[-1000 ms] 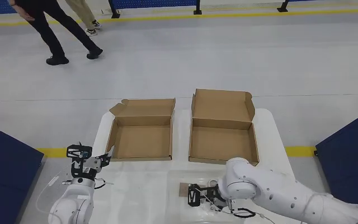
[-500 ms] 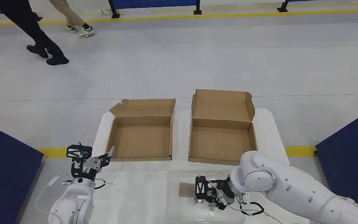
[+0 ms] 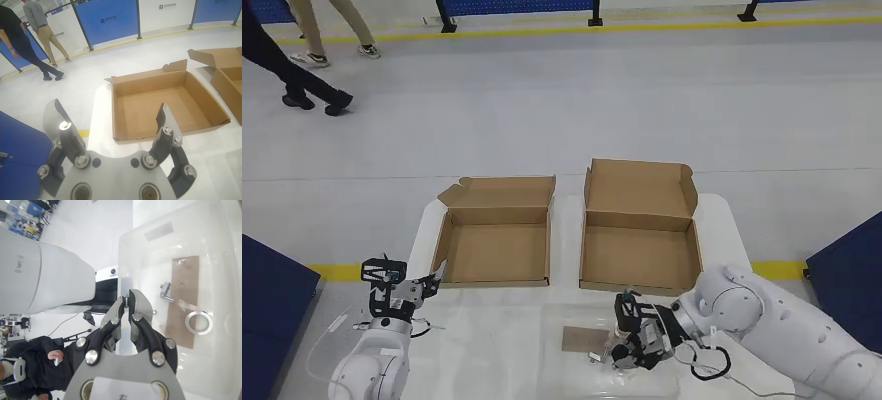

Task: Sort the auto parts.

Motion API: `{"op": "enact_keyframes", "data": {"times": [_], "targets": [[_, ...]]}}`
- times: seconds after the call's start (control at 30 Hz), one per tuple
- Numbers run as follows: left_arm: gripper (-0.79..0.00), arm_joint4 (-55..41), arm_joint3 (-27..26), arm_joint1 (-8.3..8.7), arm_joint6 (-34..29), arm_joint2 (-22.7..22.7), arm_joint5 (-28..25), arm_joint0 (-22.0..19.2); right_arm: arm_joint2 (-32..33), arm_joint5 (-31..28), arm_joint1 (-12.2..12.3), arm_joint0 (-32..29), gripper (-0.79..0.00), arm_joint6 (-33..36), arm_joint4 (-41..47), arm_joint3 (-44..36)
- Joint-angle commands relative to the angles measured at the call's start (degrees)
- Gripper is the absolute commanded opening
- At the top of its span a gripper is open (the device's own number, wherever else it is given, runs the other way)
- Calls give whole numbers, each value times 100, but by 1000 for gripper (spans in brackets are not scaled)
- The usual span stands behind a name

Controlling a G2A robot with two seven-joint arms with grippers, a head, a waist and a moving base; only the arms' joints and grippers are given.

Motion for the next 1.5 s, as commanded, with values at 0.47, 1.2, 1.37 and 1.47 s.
{"op": "enact_keyframes", "data": {"times": [0.47, 1.2, 1.37, 1.47], "targets": [[0, 0, 0, 0, 0, 0, 0, 0, -708, -949, 480, 247, -785, -948, 861, 320], [0, 0, 0, 0, 0, 0, 0, 0, -647, -949, 577, 35, -785, -947, 3524, -476], [0, 0, 0, 0, 0, 0, 0, 0, -508, -949, 576, -24, -785, -946, 3966, -630], [0, 0, 0, 0, 0, 0, 0, 0, -508, -949, 576, -24, -785, -946, 3966, -630]]}}
